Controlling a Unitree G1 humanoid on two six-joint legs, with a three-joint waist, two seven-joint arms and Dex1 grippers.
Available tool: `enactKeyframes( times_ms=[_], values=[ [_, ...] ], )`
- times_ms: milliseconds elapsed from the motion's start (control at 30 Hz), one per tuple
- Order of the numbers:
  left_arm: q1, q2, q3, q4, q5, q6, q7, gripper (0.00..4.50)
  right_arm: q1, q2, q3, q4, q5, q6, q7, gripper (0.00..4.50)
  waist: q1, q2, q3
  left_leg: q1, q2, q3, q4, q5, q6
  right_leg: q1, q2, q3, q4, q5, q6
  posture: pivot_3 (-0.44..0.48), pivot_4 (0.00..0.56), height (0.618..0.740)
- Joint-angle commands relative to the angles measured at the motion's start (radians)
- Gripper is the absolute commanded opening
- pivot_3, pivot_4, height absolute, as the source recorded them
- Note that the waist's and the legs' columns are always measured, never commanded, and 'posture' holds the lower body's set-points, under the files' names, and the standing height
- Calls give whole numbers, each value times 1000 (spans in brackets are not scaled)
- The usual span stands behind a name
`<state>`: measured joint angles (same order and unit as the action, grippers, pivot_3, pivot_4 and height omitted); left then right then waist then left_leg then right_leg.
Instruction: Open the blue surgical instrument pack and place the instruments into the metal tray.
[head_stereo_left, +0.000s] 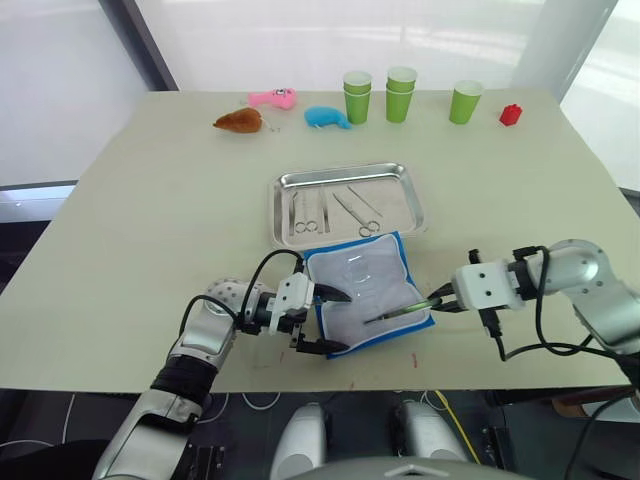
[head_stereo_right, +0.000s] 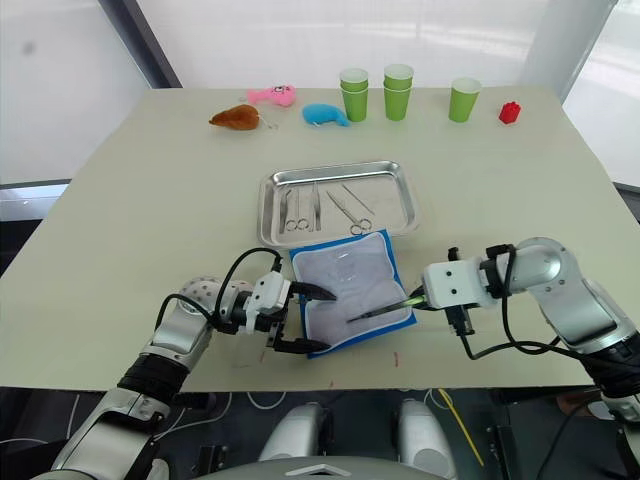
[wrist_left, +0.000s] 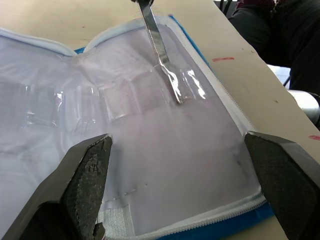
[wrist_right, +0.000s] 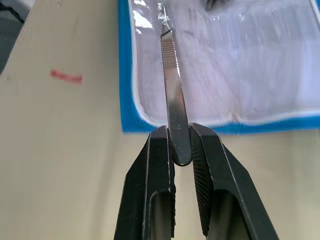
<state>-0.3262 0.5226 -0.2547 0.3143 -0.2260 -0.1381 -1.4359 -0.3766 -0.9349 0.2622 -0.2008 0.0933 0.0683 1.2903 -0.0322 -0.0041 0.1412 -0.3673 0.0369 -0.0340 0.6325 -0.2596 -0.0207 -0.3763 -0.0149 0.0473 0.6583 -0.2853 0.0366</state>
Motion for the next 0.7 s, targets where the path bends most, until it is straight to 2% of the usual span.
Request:
enactKeyframes(
  times_ms=[33, 367, 467, 700],
  values=[
    [66, 11, -98, 133, 107, 54, -2, 4500, 10, -28, -73, 8, 40, -38, 16, 19, -1, 0, 0, 0, 0, 0, 0, 0, 0, 0, 0, 0, 0, 0, 0, 0, 150, 740],
    [62, 6, -98, 148, 109, 45, 1, 4500, 23, -109, -199, 63, 134, -30, 85, 19, -1, 2, 0, 1, 0, 0, 0, 0, 0, 0, 0, 0, 0, 0, 0, 0, 150, 740],
    [58, 4, -98, 155, 110, 42, 1, 4500, 16, -93, -216, 69, 160, 4, 70, 19, -1, 2, 0, 1, 0, 1, 0, 0, 0, 0, 0, 1, 0, 0, 0, 0, 150, 740],
    [49, -5, -100, 167, 114, 37, 4, 4500, -27, 17, -272, 69, 251, 201, -78, 19, 2, 2, 0, 1, 0, 0, 1, 0, 0, 0, 0, 1, 1, 0, 0, 0, 150, 740]
  ],
)
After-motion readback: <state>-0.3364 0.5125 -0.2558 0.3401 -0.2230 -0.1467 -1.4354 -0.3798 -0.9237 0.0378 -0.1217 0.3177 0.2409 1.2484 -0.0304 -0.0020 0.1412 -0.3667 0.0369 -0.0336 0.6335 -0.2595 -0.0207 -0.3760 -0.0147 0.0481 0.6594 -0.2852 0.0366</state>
